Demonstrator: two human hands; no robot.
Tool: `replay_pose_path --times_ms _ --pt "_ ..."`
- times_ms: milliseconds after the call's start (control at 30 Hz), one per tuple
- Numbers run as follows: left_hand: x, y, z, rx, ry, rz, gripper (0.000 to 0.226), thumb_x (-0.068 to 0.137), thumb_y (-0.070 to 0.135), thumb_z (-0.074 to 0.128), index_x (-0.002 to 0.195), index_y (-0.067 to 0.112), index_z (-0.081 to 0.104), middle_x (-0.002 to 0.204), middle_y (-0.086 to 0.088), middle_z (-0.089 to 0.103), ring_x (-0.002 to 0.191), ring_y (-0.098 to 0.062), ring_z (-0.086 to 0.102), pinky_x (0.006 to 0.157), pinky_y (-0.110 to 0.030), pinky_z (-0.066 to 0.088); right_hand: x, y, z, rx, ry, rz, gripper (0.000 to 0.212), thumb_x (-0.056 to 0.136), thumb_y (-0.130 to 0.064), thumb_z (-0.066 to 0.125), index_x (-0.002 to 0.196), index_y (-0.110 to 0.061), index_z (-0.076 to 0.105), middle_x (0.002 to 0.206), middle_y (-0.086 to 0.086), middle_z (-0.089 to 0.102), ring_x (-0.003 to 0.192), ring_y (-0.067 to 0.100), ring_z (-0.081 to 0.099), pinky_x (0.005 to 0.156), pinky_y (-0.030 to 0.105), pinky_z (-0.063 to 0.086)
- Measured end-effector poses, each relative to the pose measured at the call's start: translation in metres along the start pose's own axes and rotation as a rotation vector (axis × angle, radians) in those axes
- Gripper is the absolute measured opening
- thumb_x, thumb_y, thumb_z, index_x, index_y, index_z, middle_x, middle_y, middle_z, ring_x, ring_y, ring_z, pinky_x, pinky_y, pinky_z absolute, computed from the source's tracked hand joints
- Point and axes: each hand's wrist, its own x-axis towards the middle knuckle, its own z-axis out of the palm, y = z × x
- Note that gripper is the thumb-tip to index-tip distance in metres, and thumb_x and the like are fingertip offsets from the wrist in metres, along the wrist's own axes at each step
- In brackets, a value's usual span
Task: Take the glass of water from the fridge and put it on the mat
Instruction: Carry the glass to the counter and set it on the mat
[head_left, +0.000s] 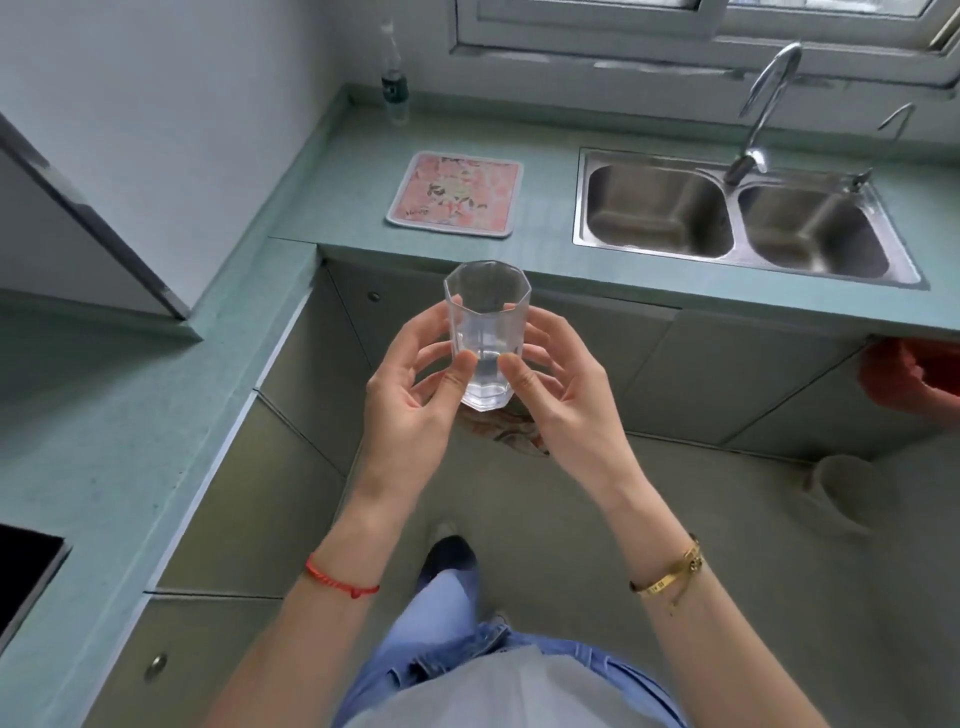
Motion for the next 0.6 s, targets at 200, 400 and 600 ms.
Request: replay_pose_path --times_ms 200,400,600 --pt "0.088 -0.025 -0.025 0.001 0.034 0.014 0.038 0.096 0.018 0.067 0.131 0.03 0.061 0.126 0.011 0.071 0.114 -0.009 0.068 0.092 -0.023 0.055 0.089 0.014 0.035 -0.024 -0.012 -0.015 0.04 0.098 -0.017 0.064 0.137 -0.015 0.054 0.129 0.003 0.07 0.119 0.018 0.068 0.103 0.047 0.054" --pt "0.183 -0.035 -0.059 0.011 0.009 -0.009 0.041 0.095 0.019 0.068 0.133 0.033 0.06 0.125 0.015 0.071 0.117 -0.005 0.067 0.094 -0.022 0.056 0.178 0.014 0.073 -0.012 0.02 -0.004 0.043 0.097 -0.021 0.065 0.138 -0.017 0.054 0.132 0.002 0.068 0.122 0.018 0.066 0.106 0.045 0.053" --pt "0.26 -0.048 -0.077 -0.002 -0.017 -0.028 0.04 0.093 0.02 0.069 0.128 0.038 0.061 0.125 0.016 0.071 0.119 -0.005 0.066 0.093 -0.023 0.056 0.251 0.022 0.097 -0.001 0.054 0.018 0.044 0.097 -0.019 0.066 0.139 -0.014 0.053 0.133 0.006 0.067 0.122 0.021 0.066 0.105 0.047 0.053"
